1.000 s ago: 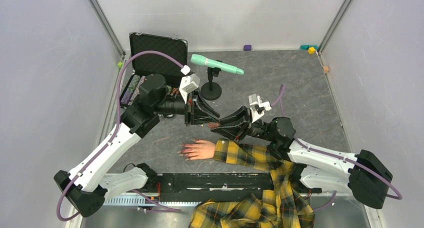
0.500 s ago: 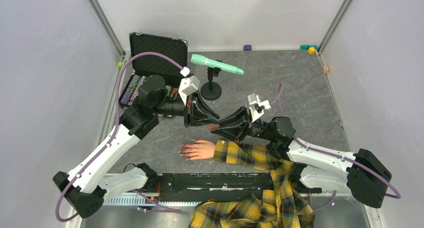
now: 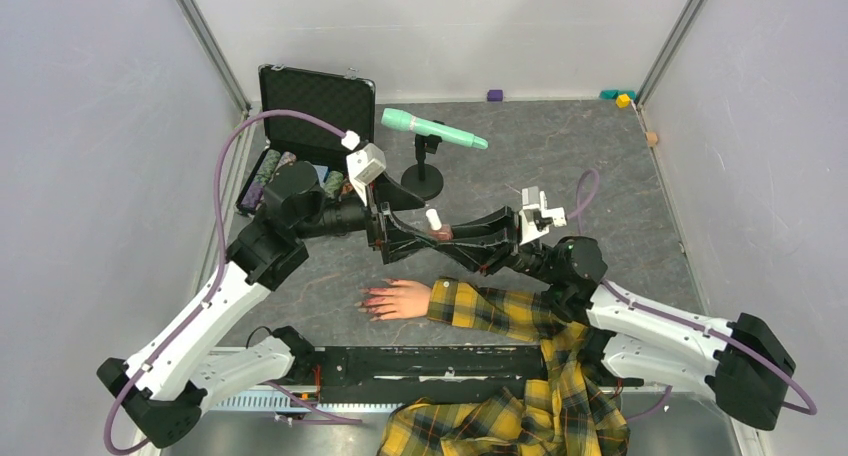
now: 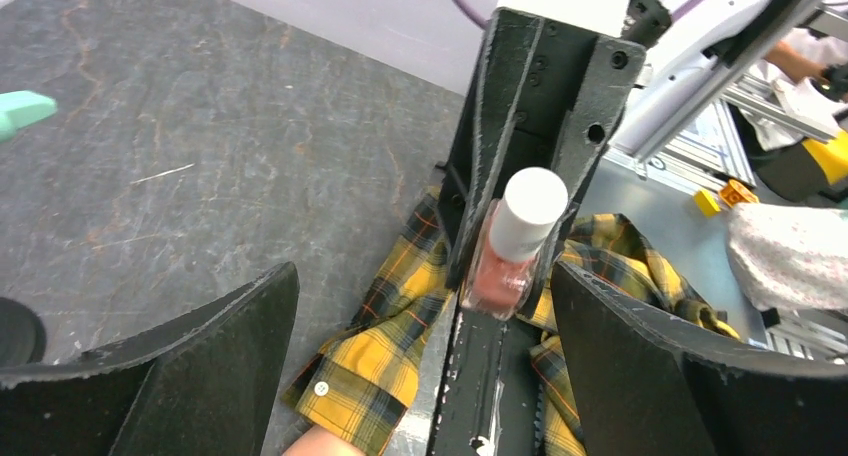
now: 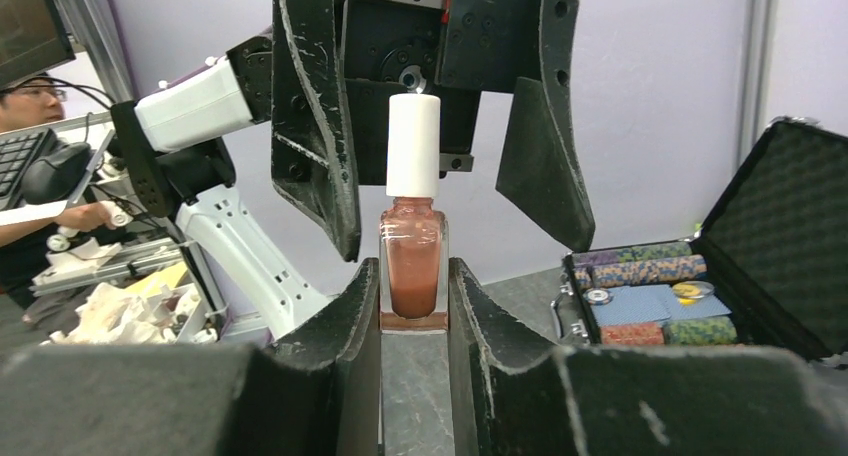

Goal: Paint the nails
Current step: Screw the nail polish bottle.

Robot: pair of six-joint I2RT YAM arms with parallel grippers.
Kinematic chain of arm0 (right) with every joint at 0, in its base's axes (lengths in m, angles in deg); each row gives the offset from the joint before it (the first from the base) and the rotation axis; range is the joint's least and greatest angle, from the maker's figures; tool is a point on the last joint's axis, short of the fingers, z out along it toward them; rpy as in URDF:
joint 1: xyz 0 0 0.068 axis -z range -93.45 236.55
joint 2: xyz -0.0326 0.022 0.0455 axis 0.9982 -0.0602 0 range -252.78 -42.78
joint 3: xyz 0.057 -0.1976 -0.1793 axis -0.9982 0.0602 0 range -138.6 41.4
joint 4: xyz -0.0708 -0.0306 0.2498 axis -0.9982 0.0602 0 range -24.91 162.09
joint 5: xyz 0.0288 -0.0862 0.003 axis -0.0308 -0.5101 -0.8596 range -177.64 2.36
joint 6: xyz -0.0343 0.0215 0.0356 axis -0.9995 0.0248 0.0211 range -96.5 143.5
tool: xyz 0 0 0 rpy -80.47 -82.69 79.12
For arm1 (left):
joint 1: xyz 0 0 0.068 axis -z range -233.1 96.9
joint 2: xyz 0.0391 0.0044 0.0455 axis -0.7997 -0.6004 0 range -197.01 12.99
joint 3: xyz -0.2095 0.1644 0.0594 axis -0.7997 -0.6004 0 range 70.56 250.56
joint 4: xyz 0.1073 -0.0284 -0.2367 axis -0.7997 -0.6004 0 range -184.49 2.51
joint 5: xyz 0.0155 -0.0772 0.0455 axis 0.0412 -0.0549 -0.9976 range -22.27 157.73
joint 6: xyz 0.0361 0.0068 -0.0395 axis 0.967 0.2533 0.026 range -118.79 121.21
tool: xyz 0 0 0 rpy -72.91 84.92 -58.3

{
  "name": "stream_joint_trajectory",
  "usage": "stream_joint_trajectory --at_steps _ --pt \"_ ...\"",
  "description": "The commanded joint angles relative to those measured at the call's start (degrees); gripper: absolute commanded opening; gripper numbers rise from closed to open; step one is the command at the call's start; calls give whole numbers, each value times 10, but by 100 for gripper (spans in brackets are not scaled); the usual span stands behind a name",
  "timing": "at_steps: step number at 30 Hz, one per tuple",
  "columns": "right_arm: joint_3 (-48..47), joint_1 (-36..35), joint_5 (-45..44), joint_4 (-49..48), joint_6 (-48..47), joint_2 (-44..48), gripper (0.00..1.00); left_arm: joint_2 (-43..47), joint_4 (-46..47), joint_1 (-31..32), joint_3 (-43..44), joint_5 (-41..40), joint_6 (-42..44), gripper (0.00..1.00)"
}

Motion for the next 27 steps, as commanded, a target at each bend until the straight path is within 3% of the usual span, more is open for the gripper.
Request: stream_joint_trajectory --at_steps 1,6,11,20,24,27 --pt "-11 3 -35 27 -51 33 0 17 -9 0 30 -56 10 100" --pt "-2 3 -59 62 -92 58 0 8 -17 0 58 -52 12 100" --pt "10 3 -117 102 -135 78 0 -17 64 1 70 -40 -58 100" --pt "18 -9 -292 159 -175 64 0 -83 74 0 70 -131 -130 96" --pt "7 -21 -321 165 -184 41 0 -88 67 0 45 -188 -153 99" --pt "-8 -35 -338 176 -196 21 0 -91 66 0 39 -194 -152 95"
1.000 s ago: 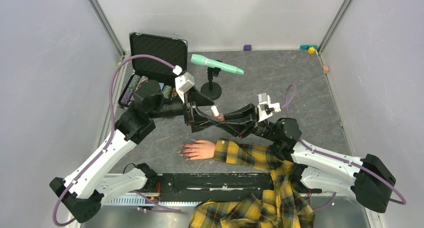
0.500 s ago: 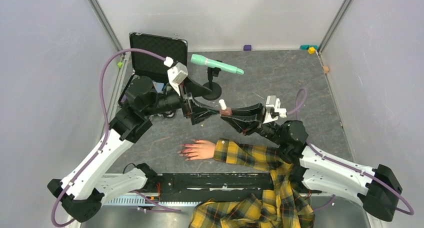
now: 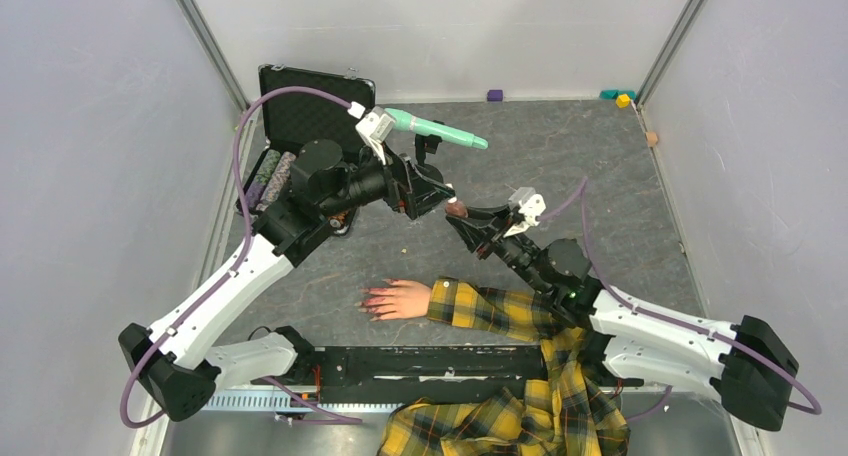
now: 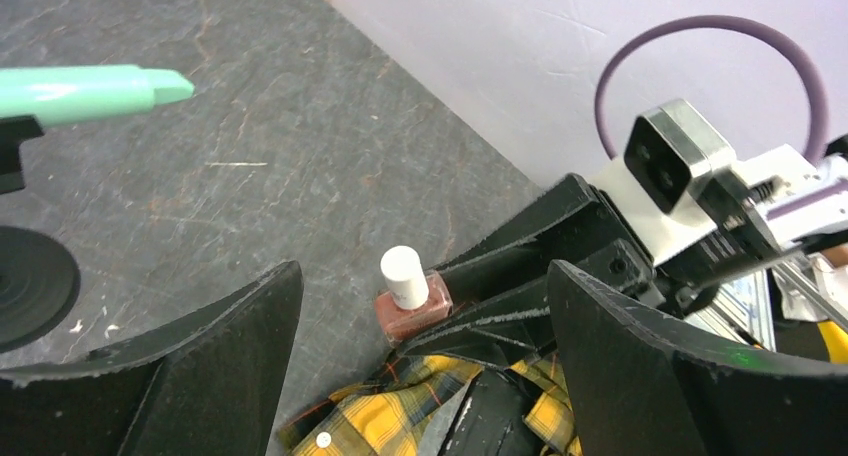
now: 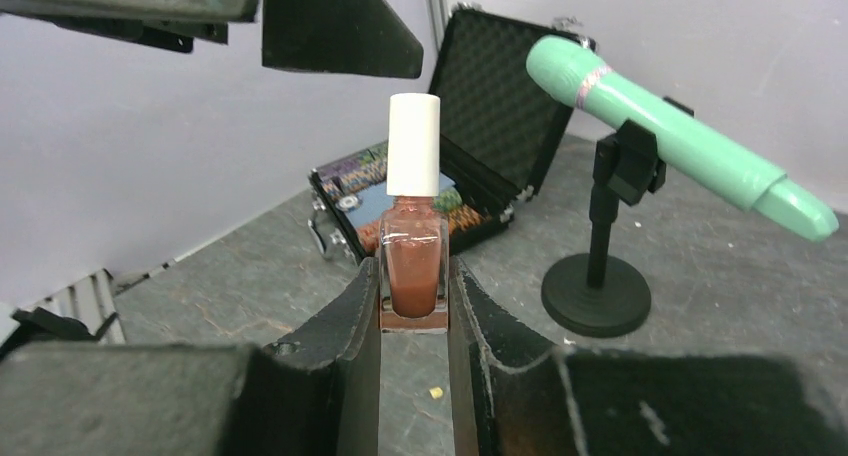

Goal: Paint the nails
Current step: Screw the nail polish bottle.

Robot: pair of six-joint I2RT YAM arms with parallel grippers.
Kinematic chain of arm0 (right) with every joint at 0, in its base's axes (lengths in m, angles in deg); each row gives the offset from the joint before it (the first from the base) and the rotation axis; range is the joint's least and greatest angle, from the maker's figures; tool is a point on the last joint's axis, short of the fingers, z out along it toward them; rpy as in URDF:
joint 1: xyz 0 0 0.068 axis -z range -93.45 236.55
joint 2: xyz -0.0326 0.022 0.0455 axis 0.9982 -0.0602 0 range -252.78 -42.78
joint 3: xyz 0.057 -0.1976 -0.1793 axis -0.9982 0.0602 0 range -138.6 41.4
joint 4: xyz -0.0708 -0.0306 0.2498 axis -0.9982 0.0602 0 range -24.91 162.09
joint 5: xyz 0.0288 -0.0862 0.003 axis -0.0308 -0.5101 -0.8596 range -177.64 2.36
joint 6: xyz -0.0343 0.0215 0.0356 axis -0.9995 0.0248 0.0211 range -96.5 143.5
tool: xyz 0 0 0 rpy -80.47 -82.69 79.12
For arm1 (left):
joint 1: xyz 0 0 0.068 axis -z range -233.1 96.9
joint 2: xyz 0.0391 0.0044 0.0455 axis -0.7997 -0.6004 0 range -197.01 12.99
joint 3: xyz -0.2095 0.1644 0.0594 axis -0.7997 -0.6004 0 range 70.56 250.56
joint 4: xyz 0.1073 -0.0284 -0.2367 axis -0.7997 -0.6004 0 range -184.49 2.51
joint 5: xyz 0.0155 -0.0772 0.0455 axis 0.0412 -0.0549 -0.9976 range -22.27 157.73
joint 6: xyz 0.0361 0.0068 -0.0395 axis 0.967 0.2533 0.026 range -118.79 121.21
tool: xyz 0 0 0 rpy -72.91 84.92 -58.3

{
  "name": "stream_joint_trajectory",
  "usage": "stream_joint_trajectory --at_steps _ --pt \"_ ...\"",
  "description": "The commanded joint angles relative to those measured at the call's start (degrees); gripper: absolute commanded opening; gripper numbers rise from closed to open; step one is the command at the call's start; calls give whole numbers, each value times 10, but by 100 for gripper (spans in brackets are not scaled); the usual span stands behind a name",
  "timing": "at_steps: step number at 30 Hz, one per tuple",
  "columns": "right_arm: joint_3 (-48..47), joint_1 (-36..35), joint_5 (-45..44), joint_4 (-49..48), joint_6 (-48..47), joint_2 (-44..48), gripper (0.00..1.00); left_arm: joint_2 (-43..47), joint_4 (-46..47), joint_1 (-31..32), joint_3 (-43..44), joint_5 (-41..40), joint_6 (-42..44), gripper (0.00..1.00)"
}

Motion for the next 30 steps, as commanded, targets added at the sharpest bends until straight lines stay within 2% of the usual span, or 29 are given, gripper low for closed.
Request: stream_joint_trajectory --at_steps 1,8,15,22,30 --pt "-32 -22 -59 9 -31 -23 0 -2 8 0 -5 -40 -31 94" --pt "-61 -57 -102 26 -58 -55 0 -31 -46 0 7 -69 -32 78" --pt "-72 -68 -115 27 -65 -70 0 -34 -44 0 -3 -72 -41 79" --pt "-74 -74 -127 25 -63 -72 0 -45 -30 0 -9 -43 -56 57" --pt "-75 -75 -136 31 -64 -69 0 -54 -36 0 -8 -40 -61 54"
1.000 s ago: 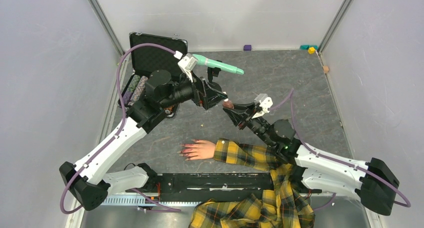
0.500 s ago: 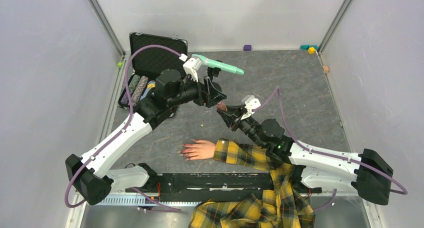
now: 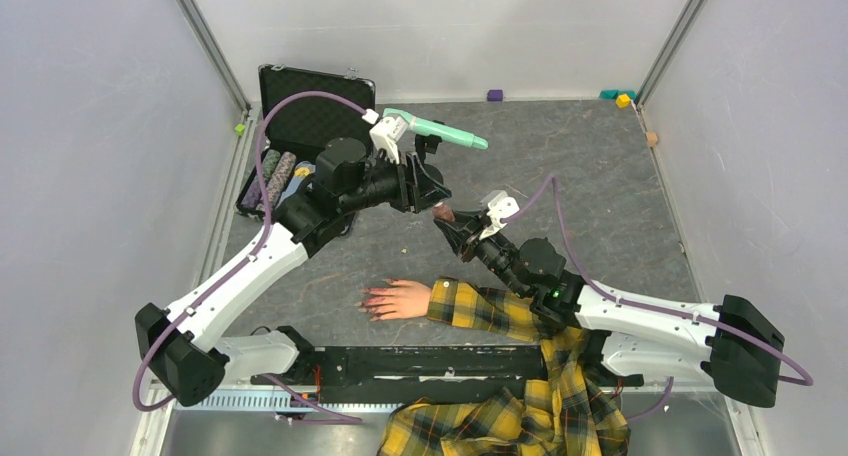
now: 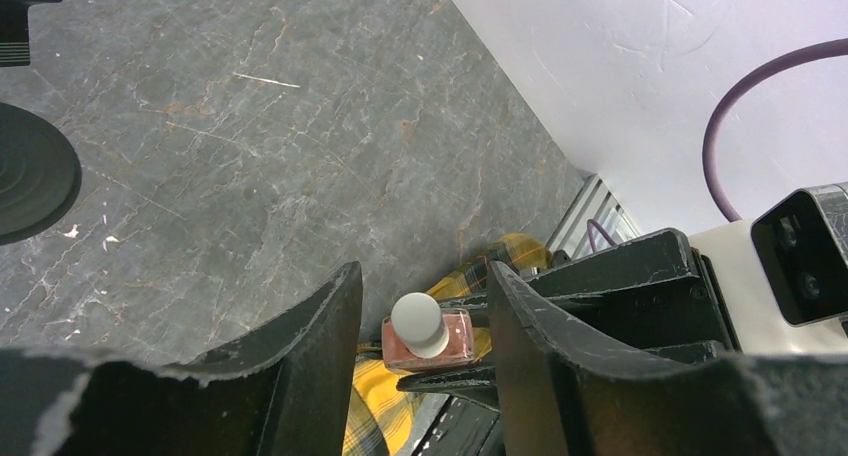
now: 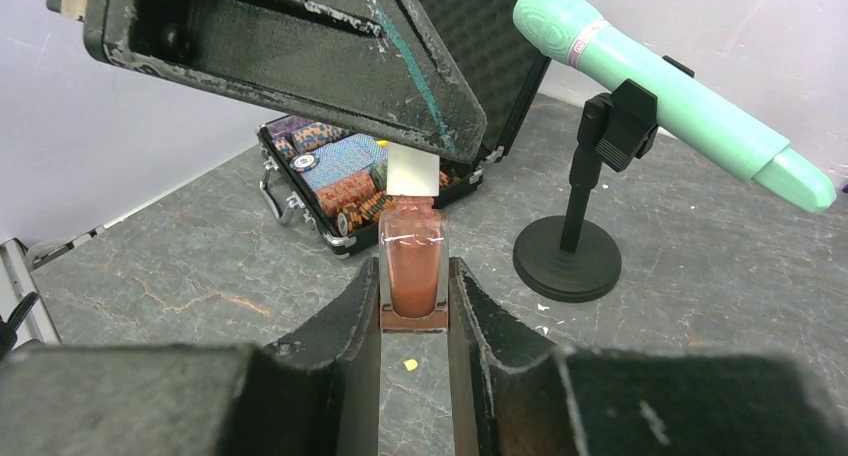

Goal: Paint the nails
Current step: Screw the nail polish bottle.

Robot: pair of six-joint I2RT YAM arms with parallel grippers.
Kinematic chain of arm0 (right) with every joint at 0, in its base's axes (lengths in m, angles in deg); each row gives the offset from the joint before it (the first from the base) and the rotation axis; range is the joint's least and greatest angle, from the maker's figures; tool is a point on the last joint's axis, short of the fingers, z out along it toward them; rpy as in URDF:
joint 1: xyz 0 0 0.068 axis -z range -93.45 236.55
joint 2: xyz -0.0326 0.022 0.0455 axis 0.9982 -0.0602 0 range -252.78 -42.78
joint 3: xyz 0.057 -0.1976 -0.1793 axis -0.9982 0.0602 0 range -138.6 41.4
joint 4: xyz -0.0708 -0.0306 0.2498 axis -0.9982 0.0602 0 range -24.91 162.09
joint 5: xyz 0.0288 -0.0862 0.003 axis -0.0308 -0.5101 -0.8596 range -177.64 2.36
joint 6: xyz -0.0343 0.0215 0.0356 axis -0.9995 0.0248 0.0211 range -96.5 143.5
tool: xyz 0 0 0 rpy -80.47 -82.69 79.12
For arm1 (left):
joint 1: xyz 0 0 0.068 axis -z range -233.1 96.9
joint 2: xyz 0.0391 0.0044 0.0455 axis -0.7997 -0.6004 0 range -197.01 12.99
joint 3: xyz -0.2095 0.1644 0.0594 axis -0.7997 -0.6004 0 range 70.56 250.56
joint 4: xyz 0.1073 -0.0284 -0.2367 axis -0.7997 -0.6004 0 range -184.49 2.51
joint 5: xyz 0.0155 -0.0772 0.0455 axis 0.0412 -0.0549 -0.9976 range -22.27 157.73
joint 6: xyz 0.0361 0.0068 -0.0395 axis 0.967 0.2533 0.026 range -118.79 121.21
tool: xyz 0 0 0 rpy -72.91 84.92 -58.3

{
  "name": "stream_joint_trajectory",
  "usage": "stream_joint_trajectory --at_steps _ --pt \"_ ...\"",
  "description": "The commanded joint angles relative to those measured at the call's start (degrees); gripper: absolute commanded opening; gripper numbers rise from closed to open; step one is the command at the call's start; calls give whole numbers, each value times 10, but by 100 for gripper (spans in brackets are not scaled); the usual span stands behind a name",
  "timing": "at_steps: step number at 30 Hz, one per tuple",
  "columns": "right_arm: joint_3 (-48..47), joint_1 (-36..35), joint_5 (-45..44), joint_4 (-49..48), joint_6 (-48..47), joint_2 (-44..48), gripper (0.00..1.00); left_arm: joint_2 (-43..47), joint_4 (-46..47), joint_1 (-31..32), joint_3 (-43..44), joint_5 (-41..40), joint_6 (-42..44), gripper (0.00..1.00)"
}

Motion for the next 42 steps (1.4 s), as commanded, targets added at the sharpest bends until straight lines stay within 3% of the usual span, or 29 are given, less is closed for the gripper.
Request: stream_joint_trajectory --at_steps 1,5,11,18,24,42 --pt "-27 -4 -16 -15 -9 6 0 -6 15 0 1 16 -21 53" --pt "-28 -4 -20 -12 -8 6 0 -13 15 1 3 28 -23 39" --pt "-27 -4 -24 -8 -5 13 0 -25 15 2 4 49 -27 34" --pt "-26 -4 -22 -3 6 26 0 -22 39 6 -1 82 -25 2" --pt "-22 -1 6 -7 37 53 0 -4 79 11 -23 137 -18 2" --pt "-3 27 263 -102 151 138 0 62 36 29 -2 381 92 2"
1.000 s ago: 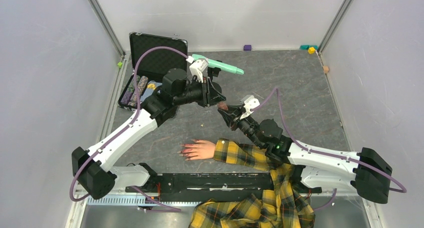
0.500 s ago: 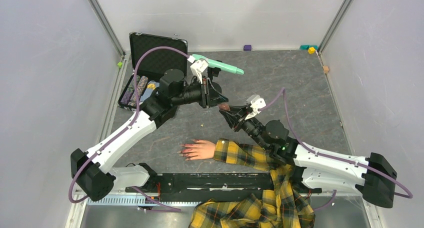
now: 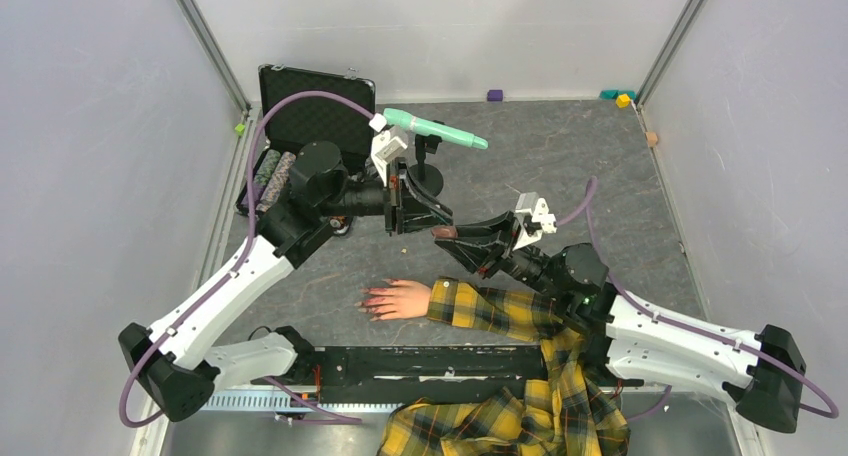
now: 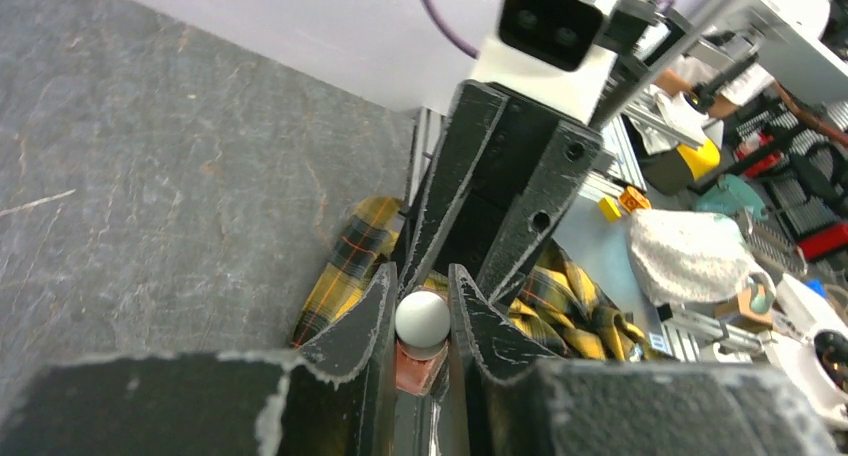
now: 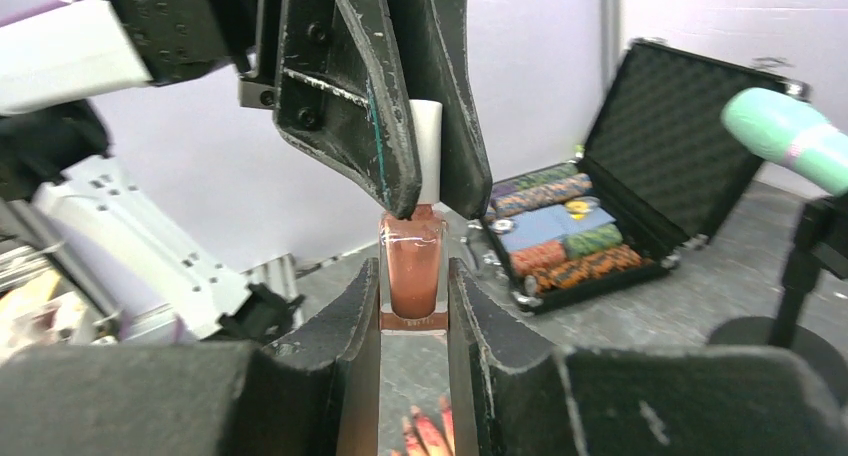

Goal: Paint the nails
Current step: Screw the nail polish bottle.

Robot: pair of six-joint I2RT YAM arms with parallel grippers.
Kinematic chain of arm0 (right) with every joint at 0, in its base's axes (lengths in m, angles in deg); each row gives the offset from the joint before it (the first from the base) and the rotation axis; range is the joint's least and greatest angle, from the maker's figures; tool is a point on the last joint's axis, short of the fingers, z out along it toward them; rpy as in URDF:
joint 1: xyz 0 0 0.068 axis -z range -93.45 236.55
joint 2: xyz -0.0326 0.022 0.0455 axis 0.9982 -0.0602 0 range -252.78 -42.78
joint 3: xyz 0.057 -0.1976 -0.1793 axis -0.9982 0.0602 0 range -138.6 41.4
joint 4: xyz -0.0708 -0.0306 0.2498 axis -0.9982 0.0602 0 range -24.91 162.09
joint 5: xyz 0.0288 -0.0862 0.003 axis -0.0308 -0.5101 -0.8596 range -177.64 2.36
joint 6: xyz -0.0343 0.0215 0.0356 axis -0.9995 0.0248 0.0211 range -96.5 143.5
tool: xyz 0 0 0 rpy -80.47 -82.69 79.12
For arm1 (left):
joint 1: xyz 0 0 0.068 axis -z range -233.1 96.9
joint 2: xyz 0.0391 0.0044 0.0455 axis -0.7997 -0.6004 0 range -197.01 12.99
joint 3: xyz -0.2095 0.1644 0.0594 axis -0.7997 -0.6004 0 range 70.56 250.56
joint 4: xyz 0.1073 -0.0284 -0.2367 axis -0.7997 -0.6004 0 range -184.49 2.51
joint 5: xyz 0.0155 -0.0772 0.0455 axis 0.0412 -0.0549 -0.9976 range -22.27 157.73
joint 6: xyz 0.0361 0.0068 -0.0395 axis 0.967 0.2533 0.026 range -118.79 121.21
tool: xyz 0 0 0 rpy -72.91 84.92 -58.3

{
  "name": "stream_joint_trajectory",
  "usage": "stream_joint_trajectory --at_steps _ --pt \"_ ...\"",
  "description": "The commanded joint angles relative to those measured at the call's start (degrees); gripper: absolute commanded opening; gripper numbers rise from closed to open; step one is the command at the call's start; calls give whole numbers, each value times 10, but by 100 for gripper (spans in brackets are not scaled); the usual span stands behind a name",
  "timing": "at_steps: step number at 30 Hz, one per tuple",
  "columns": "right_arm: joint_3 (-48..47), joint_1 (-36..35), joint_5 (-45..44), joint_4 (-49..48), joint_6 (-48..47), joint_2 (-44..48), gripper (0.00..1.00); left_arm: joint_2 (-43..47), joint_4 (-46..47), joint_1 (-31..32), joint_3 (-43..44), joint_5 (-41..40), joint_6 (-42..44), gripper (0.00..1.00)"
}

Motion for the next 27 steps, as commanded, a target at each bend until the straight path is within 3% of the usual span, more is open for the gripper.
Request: stream_joint_trajectory --at_steps 1,9,14,17,24,27 --pt "-6 9 79 -126 47 15 0 21 -43 25 2 119 40 2" --pt "-3 13 155 -205 102 7 0 41 -15 57 -15 151 45 2" --pt "-7 13 161 -201 101 1 0 45 -11 68 -17 144 45 3" --pt "-14 13 168 -191 93 -4 0 48 -8 69 -17 120 45 21" --pt "-25 13 168 -135 56 8 0 51 -46 68 23 19 75 99" --pt "-28 13 146 -99 32 22 0 62 -68 67 32 -50 97 100"
